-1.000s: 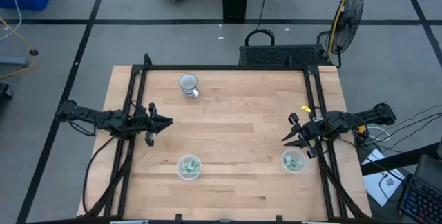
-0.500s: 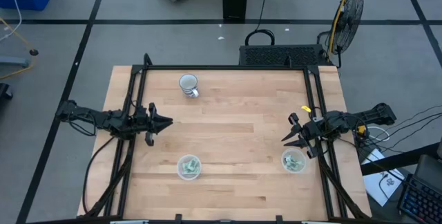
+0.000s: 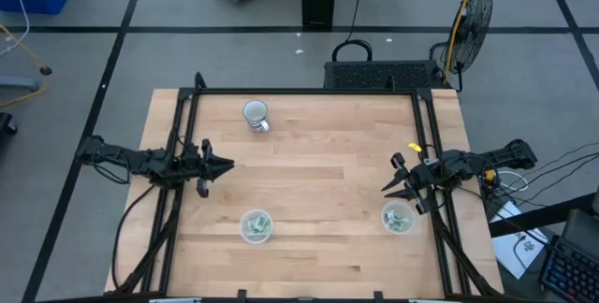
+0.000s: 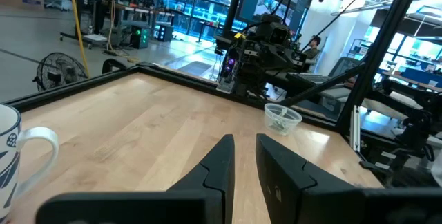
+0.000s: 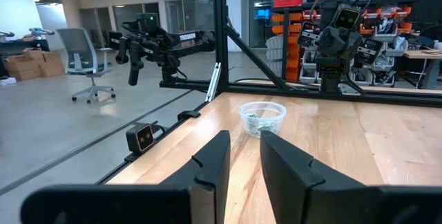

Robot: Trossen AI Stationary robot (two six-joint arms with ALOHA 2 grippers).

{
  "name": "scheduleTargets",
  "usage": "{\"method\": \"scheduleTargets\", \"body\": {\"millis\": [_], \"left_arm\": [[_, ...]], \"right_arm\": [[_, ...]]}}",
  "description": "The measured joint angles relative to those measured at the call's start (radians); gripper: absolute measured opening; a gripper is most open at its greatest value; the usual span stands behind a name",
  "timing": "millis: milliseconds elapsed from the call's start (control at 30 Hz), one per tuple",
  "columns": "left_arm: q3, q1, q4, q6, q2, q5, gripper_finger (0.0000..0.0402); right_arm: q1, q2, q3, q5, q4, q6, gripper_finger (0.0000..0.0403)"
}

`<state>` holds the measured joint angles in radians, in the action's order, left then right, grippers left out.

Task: Pick and place items into bin
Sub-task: Return to Home Position

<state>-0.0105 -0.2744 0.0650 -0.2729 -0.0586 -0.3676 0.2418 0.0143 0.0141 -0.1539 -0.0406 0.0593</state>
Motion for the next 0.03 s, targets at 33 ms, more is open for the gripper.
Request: {"method": "scheduleTargets", "body": {"millis": [33], "left_arm": [[0.0, 0.0, 0.0, 0.0, 0.0, 0.0, 0.0065]], "right_arm": [[0.0, 0.0, 0.0, 0.0, 0.0, 0.0, 0.0073]]}}
